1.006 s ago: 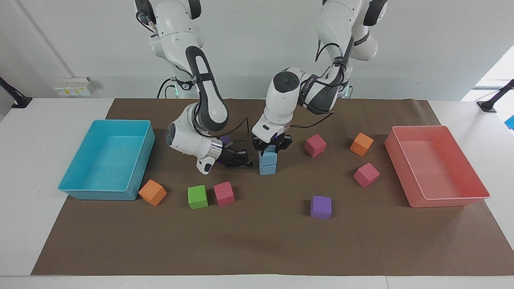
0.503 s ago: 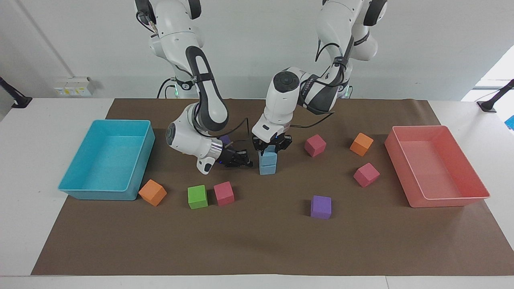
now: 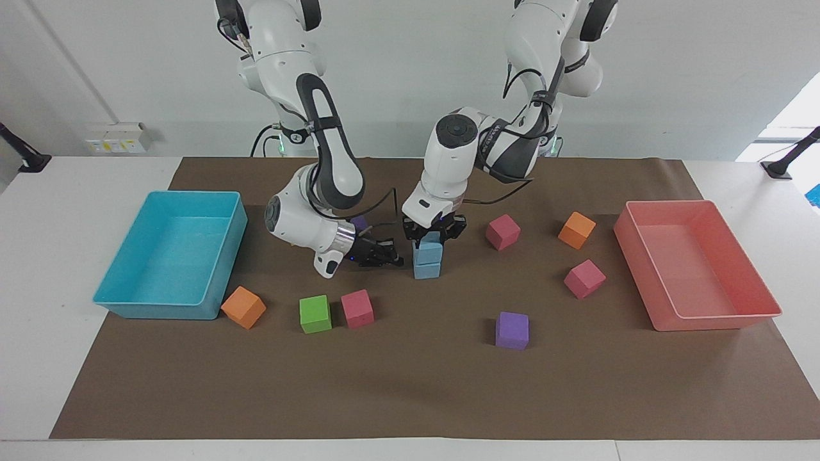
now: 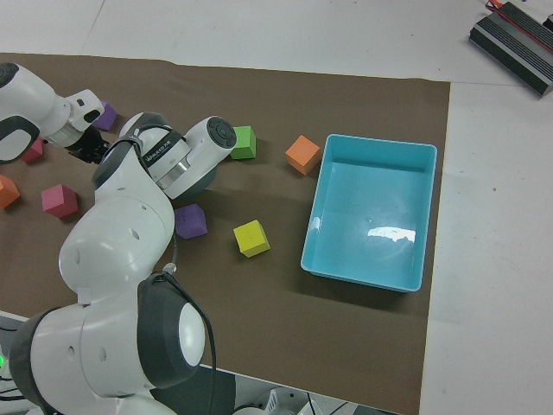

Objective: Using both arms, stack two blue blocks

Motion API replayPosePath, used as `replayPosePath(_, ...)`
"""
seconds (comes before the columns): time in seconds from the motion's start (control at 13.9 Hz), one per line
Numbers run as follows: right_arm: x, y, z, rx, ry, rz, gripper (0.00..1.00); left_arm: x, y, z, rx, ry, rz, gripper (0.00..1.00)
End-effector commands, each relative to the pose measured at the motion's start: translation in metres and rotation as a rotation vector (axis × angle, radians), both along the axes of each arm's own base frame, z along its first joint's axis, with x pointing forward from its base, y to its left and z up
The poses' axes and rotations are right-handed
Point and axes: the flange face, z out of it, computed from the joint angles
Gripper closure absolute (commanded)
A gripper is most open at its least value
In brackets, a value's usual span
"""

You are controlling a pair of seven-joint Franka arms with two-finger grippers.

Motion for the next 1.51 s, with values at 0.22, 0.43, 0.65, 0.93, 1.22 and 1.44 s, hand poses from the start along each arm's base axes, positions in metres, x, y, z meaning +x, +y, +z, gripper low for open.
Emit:
replayPosePath(0.22,-0.001,0.002,-0.001,0.031,-0.017,-0.023,1.0,-0.002,0.003,-0.001,-0.016,-0.004,0.007,0.36)
replayPosePath(0.43,-0.001,0.002,-0.001,0.033,-0.017,-0.027,1.0,-0.001,0.004,0.0,-0.02,-0.01,0.01,0.34)
replayPosePath(0.65,-0.001,0.002,-0.001,0.033,-0.017,-0.027,1.0,-0.001,0.004,-0.001,-0.02,-0.01,0.011,0.32)
replayPosePath(0.93,-0.001,0.002,-0.001,0.033,-0.017,-0.027,1.0,-0.002,0.002,0.0,-0.018,-0.007,0.012,0.19)
replayPosePath(1.22,0.0,-0.001,-0.001,0.032,-0.024,-0.025,1.0,-0.008,0.002,0.016,-0.021,-0.012,0.008,0.0)
replayPosePath(1.44,0.004,-0.001,0.009,0.028,-0.062,-0.002,1.0,-0.021,0.013,0.04,0.018,0.032,-0.005,0.0)
